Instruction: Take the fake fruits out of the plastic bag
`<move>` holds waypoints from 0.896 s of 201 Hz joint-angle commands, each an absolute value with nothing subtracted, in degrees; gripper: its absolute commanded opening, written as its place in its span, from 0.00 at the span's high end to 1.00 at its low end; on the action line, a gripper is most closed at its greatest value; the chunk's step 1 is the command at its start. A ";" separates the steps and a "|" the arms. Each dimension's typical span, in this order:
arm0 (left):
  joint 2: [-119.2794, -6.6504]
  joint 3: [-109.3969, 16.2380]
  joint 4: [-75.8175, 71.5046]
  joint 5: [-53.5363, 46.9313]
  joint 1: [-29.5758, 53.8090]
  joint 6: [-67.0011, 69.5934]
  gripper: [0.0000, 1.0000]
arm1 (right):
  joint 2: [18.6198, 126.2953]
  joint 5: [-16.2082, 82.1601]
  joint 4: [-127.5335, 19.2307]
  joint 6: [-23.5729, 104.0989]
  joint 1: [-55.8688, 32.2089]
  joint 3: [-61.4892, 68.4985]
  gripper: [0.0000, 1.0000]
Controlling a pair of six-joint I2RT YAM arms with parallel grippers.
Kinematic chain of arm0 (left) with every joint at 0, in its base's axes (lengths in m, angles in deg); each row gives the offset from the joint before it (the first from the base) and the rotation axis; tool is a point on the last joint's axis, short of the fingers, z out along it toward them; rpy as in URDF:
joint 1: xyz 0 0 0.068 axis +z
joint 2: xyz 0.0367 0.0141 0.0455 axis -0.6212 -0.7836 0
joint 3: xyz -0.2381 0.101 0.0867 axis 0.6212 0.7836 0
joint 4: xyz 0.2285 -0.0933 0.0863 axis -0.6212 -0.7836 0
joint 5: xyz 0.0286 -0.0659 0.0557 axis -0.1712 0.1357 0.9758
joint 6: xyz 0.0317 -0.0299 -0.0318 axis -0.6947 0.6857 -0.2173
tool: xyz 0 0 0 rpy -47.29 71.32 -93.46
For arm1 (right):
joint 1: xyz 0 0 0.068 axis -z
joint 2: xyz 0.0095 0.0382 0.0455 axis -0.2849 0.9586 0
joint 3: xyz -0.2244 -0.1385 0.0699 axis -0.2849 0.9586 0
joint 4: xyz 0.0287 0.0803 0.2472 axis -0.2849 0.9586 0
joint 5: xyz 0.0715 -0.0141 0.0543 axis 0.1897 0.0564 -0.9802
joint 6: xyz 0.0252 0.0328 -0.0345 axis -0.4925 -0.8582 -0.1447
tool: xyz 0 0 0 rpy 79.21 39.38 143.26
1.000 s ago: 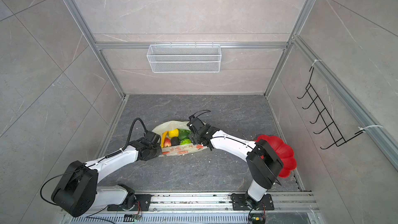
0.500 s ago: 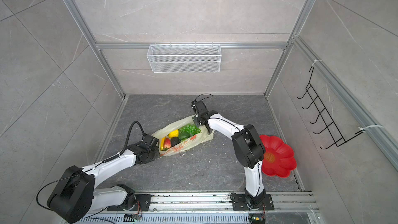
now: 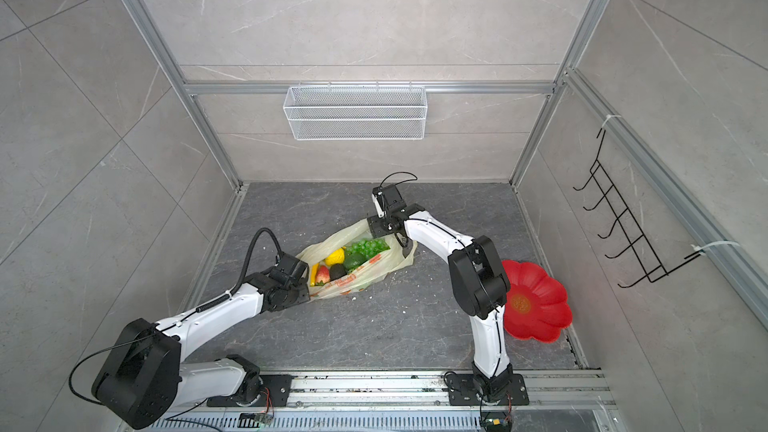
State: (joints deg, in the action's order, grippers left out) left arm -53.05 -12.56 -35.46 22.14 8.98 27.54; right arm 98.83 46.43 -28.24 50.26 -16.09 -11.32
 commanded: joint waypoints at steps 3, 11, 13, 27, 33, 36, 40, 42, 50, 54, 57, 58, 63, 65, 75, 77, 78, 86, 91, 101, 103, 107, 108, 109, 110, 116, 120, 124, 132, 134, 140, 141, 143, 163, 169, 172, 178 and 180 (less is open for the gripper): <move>-49.04 -16.72 -44.69 27.33 7.93 27.32 0.26 | 91.72 54.73 -23.28 47.08 -18.31 -9.71 0.13; -47.95 -17.45 -46.66 28.32 7.75 27.70 0.23 | 90.50 57.06 -22.25 45.83 -18.90 -8.97 0.11; -47.72 -17.68 -47.08 28.64 7.67 27.81 0.22 | 90.26 57.74 -21.98 45.46 -19.12 -8.80 0.11; -46.21 -19.54 -50.29 30.35 7.56 28.68 0.17 | 88.48 61.67 -20.19 43.17 -20.41 -7.43 0.09; -45.75 -20.36 -51.29 30.74 7.43 28.73 0.15 | 87.78 63.24 -19.47 42.14 -20.97 -6.88 0.08; -45.61 -20.78 -51.74 30.88 7.39 28.72 0.10 | 87.55 64.02 -19.05 41.54 -21.25 -6.54 0.08; -45.44 -21.38 -52.37 31.11 7.32 28.60 0.08 | 87.22 65.12 -18.40 40.73 -21.67 -6.09 0.08; -45.40 -21.76 -52.59 31.27 7.30 28.58 0.08 | 87.16 65.60 -18.06 40.29 -21.76 -5.90 0.08; -45.34 -23.17 -53.44 31.73 7.05 28.02 0.07 | 86.56 66.90 -17.09 38.33 -22.49 -5.09 0.08; -45.40 -23.79 -53.48 31.87 6.87 27.43 0.07 | 86.30 67.08 -16.80 37.38 -22.73 -4.57 0.08; -45.54 -24.18 -53.42 31.98 6.66 26.95 0.07 | 86.08 66.92 -16.59 36.79 -22.85 -4.10 0.08; -45.57 -24.34 -53.36 31.99 6.62 26.78 0.07 | 86.04 66.84 -16.58 36.52 -22.97 -3.94 0.08; -45.99 -24.98 -52.69 32.25 6.30 25.63 0.06 | 85.72 66.41 -16.72 35.57 -23.28 -3.07 0.08; -46.27 -25.26 -52.30 32.08 6.21 25.18 0.06 | 85.55 66.19 -16.80 35.27 -23.42 -2.73 0.08; -48.65 -26.93 -49.84 30.39 6.02 21.84 0.05 | 84.99 65.76 -17.13 32.89 -24.00 -1.00 0.08; -49.31 -27.35 -49.54 29.90 5.99 21.31 0.05 | 84.86 65.72 -17.23 32.42 -24.08 -0.65 0.08; -49.60 -27.64 -49.40 29.81 5.94 21.11 0.05 | 84.81 65.67 -17.25 32.14 -24.11 -0.55 0.08; -52.88 -29.78 -48.67 29.04 5.66 19.33 0.04 | 84.46 64.79 -17.72 30.39 -24.33 0.76 0.08; -55.30 -31.22 -48.37 28.88 5.42 18.26 0.04 | 84.30 64.18 -18.18 29.52 -24.40 1.66 0.08; -59.82 -34.12 -47.81 28.60 5.35 17.02 0.02 | 84.06 62.91 -19.11 27.89 -24.40 3.30 0.09; -60.67 -34.55 -47.58 28.58 5.31 16.66 0.02 | 83.99 62.66 -19.29 27.68 -24.42 3.70 0.09; -62.21 -35.36 -46.89 28.57 5.32 16.09 0.01 | 83.91 62.13 -19.79 27.27 -24.39 4.36 0.10; -62.61 -35.51 -46.67 28.57 5.34 15.90 0.02 | 83.90 61.98 -19.89 27.10 -24.40 4.55 0.10; -62.89 -35.67 -46.47 28.52 5.31 15.85 0.01 | 83.80 61.87 -19.98 26.93 -24.36 4.73 0.10; -63.25 -35.80 -46.29 28.50 5.33 15.74 0.02 | 83.80 61.81 -20.16 26.80 -24.38 4.91 0.10; -65.54 -36.73 -45.03 28.43 5.47 15.10 0.01 | 83.50 61.62 -20.77 26.08 -24.35 6.06 0.11; -66.95 -37.45 -44.64 28.69 5.60 14.92 0.02 | 83.23 61.72 -20.98 25.63 -24.35 6.72 0.12; -68.29 -38.21 -44.46 29.09 5.81 14.73 0.03 | 82.94 61.70 -21.23 25.12 -24.38 7.37 0.13; -71.01 -39.66 -44.26 30.04 6.53 14.81 0.08 | 82.22 62.29 -21.71 24.70 -24.40 8.91 0.15; -71.55 -40.07 -44.30 30.12 6.75 14.90 0.10 | 82.17 62.57 -21.85 24.63 -24.40 9.19 0.15; -73.17 -40.92 -44.45 29.94 7.87 15.32 0.15 | 81.44 63.14 -22.21 24.42 -24.32 10.48 0.17; -73.36 -41.06 -44.44 29.83 8.07 15.38 0.16 | 81.30 63.19 -22.29 24.41 -24.27 10.64 0.17; -73.79 -41.23 -44.39 29.63 8.52 15.50 0.19 | 81.13 63.36 -22.45 24.37 -24.28 11.02 0.18; -75.09 -40.72 -41.70 25.79 13.14 17.14 0.45 | 79.38 63.68 -23.98 24.62 -24.16 14.64 0.26; -74.67 -40.07 -40.36 24.97 14.02 17.27 0.50 | 79.34 63.68 -24.43 24.76 -24.14 15.37 0.29; -74.56 -39.80 -39.73 24.79 14.37 17.29 0.53 | 79.44 63.61 -24.65 24.81 -24.04 15.74 0.31; -74.35 -39.47 -38.92 24.54 15.02 17.52 0.58 | 79.72 63.32 -25.22 25.01 -23.95 16.26 0.34; -74.34 -39.38 -38.70 24.55 15.27 17.48 0.59 | 79.83 63.15 -25.47 25.09 -23.96 16.49 0.35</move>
State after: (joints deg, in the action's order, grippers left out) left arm -75.80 -39.37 -42.65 26.80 11.77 17.22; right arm 81.45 62.38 -22.36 25.95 -24.29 13.97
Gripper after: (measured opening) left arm 0.488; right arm 0.698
